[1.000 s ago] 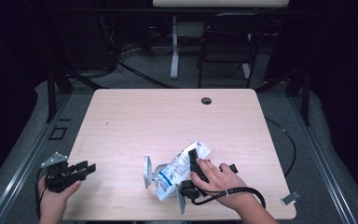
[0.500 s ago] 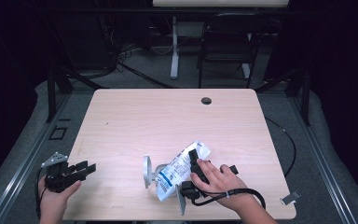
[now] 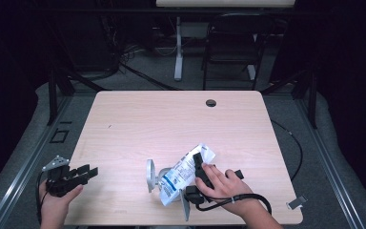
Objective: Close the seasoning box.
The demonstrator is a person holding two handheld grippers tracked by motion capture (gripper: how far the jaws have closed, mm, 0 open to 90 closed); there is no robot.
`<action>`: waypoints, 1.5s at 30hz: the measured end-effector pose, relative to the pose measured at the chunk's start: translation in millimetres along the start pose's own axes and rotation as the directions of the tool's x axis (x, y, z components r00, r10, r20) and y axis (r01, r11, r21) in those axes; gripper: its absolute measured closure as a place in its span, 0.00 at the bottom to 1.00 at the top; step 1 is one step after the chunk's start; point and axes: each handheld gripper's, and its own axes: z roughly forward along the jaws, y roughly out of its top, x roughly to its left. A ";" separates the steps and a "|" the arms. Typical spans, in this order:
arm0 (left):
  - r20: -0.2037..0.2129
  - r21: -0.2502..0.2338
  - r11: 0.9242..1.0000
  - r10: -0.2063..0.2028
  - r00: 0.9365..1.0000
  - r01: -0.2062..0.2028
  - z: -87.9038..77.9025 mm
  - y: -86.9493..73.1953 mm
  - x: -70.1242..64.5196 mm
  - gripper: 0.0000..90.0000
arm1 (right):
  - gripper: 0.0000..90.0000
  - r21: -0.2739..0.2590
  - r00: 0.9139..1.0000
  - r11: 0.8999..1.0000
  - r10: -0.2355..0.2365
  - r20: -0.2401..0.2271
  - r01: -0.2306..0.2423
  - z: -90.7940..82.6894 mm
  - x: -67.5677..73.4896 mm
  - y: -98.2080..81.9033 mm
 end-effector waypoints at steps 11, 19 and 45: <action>0.000 -0.002 1.000 -0.004 1.000 0.004 0.0 -0.2 0.0 0.61 | 0.75 -0.003 1.000 1.000 -0.001 -0.004 0.001 0.4 -1.9 -0.3; -0.001 -0.012 1.000 -0.006 1.000 0.006 0.7 -0.5 -0.1 0.61 | 0.76 -0.003 1.000 1.000 -0.002 -0.002 0.002 0.0 -3.7 -0.9; -0.002 -0.010 1.000 -0.008 1.000 0.008 1.2 -1.0 0.6 0.61 | 0.78 -0.002 1.000 1.000 0.005 -0.002 -0.005 -0.3 -7.5 -4.3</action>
